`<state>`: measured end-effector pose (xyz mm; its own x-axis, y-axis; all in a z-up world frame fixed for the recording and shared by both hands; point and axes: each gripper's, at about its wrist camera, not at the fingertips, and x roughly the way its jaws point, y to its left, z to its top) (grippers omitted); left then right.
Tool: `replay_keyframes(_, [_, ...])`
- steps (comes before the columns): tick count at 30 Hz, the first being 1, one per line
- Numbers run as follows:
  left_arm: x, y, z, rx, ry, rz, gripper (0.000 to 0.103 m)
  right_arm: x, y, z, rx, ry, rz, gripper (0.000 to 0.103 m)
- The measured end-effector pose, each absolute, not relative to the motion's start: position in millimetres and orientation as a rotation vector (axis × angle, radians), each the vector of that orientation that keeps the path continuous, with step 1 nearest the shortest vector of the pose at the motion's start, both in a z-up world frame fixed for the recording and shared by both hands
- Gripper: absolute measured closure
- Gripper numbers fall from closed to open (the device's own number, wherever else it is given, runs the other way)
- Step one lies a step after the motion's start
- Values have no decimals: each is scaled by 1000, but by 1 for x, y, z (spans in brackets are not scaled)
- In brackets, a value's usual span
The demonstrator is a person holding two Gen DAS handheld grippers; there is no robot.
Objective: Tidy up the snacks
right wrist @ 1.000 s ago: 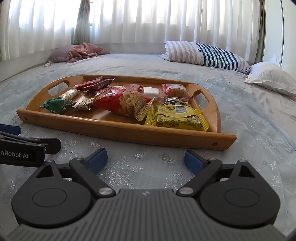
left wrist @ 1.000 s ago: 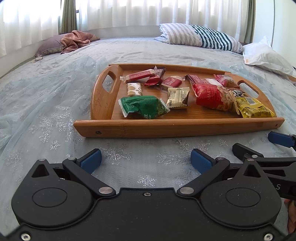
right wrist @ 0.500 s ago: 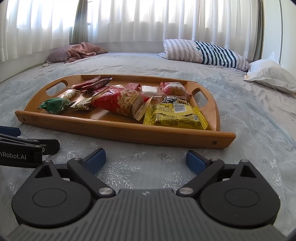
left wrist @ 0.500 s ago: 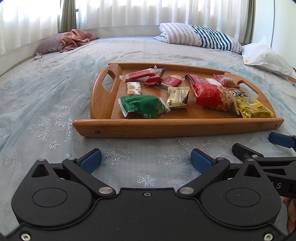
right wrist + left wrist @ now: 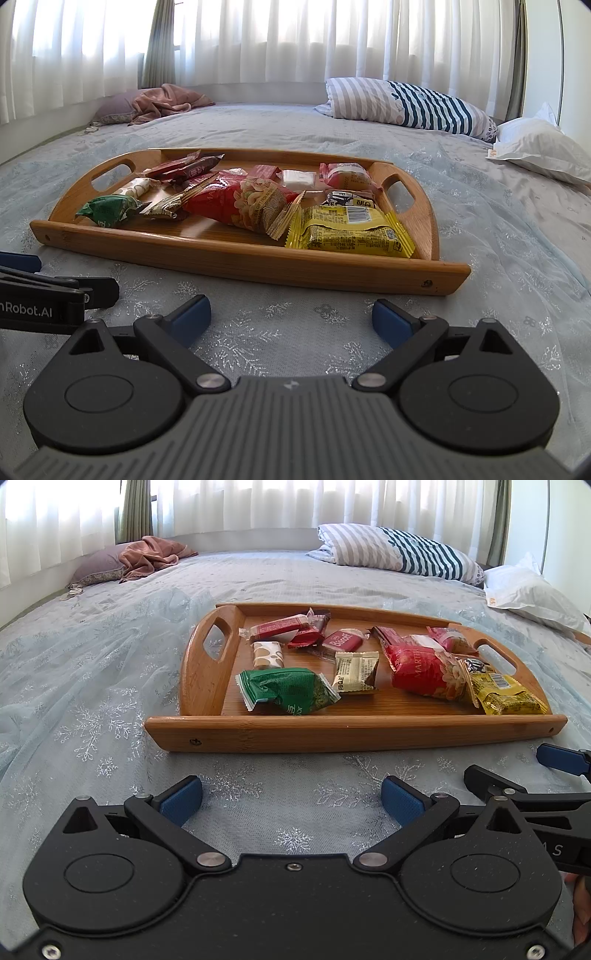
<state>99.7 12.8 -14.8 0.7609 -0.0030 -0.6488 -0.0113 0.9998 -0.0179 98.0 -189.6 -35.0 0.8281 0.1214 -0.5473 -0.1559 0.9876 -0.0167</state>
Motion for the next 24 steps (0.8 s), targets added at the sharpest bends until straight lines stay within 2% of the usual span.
replay_keyframes(24, [100, 13, -15, -23, 697, 5, 0, 98, -190, -35, -62, 577, 147, 3])
